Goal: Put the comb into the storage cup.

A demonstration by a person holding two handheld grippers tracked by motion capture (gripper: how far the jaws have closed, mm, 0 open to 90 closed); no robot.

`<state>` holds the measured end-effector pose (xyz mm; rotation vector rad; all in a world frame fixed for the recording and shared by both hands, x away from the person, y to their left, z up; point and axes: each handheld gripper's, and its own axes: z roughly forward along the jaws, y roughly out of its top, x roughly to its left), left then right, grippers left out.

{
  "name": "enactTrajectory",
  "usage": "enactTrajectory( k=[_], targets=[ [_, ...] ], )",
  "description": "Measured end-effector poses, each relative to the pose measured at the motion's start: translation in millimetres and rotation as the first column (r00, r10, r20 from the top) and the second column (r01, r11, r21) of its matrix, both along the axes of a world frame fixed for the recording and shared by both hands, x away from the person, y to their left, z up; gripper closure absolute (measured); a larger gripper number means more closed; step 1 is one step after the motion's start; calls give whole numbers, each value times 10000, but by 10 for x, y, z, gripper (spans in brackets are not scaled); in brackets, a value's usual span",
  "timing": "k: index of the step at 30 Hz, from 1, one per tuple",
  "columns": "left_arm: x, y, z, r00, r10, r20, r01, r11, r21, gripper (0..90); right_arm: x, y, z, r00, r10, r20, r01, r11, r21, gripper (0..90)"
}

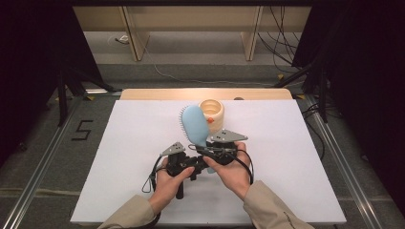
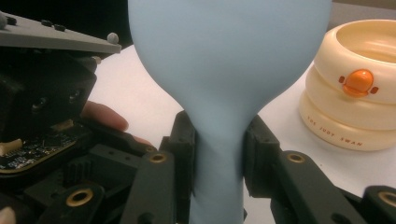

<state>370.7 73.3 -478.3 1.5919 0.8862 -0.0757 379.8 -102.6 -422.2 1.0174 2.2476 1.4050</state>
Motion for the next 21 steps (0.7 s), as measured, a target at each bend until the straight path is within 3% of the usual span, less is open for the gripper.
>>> enactTrajectory(
  k=[21],
  targets=[
    [-11,-11,10,9996,-265,32,265,9996,-95,664,8,1,15,10000,37,37,-37,10000,11,652]
  ],
)
